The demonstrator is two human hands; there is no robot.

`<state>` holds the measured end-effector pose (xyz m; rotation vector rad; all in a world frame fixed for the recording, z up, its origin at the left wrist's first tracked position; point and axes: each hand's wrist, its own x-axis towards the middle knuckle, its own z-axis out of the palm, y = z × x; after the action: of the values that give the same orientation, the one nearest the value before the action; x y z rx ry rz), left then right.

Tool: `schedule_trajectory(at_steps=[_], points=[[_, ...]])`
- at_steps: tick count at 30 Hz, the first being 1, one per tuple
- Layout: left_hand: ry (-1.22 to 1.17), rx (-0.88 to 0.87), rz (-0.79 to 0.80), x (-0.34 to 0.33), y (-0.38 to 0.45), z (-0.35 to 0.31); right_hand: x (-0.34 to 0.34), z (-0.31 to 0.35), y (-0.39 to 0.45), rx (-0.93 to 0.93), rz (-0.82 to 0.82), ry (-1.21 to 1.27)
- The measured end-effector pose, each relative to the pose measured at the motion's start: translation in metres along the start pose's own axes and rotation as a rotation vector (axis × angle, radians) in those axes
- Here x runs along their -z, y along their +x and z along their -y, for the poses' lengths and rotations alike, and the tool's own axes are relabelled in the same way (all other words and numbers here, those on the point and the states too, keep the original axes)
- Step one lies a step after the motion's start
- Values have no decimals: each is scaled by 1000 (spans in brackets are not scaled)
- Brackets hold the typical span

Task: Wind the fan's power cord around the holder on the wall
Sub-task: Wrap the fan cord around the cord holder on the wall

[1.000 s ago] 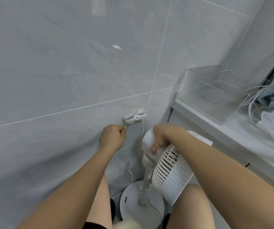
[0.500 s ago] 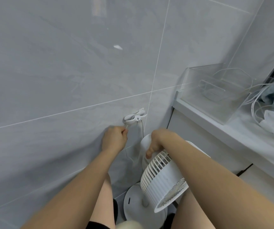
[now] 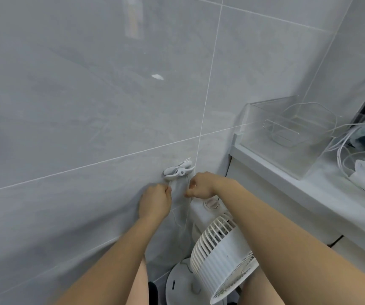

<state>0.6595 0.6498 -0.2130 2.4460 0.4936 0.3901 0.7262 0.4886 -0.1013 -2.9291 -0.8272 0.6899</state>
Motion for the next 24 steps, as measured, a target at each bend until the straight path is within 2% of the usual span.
schedule_trajectory(at_steps=[3, 6, 9, 13, 16, 18, 21, 24], points=[[-8, 26, 27, -4, 6, -1, -5, 1, 9, 18, 28, -28], [-249, 66, 83, -11, 7, -2, -2, 1, 18, 50, 30, -20], [-463, 111, 36, -17, 1, 0, 13, -5, 24, 62, 18, 130], [-553, 153, -13, -13, -5, 2, 23, -19, 31, -16, 14, 347], [-560, 181, -33, -10, -4, -1, 8, -18, 39, -14, 39, 386], [-585, 193, -18, -13, -1, -2, -2, -13, 44, -4, 35, 462], [-659, 237, 27, -19, 1, -9, -7, -8, 44, 4, 23, 715], [-703, 296, 73, -21, 3, -21, -12, -9, 38, 77, 68, 754]])
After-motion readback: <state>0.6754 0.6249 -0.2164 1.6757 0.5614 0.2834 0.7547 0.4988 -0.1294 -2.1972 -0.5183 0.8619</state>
